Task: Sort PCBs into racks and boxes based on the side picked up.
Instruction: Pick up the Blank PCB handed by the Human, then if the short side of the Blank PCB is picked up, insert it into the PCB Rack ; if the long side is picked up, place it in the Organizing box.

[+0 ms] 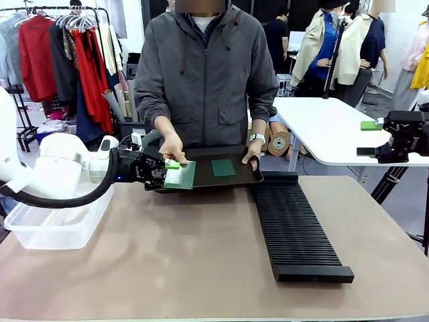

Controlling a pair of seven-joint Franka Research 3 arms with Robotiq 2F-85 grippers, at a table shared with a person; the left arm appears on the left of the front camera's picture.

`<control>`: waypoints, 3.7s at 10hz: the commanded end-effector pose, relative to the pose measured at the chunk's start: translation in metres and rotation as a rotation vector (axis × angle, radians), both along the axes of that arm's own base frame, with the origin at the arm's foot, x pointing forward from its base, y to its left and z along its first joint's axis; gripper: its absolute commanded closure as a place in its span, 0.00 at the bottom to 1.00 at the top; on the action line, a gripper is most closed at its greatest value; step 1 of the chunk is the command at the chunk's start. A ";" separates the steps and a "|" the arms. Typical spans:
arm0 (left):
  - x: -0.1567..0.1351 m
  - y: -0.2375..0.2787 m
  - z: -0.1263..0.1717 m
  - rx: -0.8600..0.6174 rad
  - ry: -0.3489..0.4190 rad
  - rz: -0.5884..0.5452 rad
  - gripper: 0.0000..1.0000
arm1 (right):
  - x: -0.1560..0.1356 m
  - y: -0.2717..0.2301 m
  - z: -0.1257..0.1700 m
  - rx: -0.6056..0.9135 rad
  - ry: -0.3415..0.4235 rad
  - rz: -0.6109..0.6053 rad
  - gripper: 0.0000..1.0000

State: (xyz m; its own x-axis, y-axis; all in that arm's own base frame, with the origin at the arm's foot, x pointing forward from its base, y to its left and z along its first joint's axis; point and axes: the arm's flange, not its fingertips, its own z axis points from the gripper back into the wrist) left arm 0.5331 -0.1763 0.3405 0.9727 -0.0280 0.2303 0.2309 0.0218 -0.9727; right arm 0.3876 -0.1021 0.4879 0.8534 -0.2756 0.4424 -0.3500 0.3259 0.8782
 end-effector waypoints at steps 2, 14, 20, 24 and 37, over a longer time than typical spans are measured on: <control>0.002 0.003 0.002 -0.009 -0.013 -0.016 1.00 | 0.000 0.001 0.002 0.003 -0.006 0.001 0.00; -0.001 0.003 0.000 0.003 -0.003 -0.022 1.00 | 0.000 0.001 0.002 0.003 -0.006 0.001 0.00; -0.001 0.003 0.000 0.003 -0.003 -0.022 1.00 | 0.000 0.001 0.002 0.003 -0.006 0.001 0.00; -0.001 0.003 0.000 0.003 -0.003 -0.022 1.00 | 0.000 0.001 0.002 0.003 -0.006 0.001 0.00; 0.015 0.042 0.042 0.179 0.014 -0.063 1.00 | 0.000 0.001 0.002 0.003 -0.006 0.001 0.00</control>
State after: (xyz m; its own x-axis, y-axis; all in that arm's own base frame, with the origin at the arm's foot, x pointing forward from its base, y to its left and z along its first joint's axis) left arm 0.5421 -0.1424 0.3711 0.9717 -0.0895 0.2186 0.2289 0.1283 -0.9650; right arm 0.3876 -0.1021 0.4879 0.8534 -0.2757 0.4424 -0.3500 0.3259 0.8782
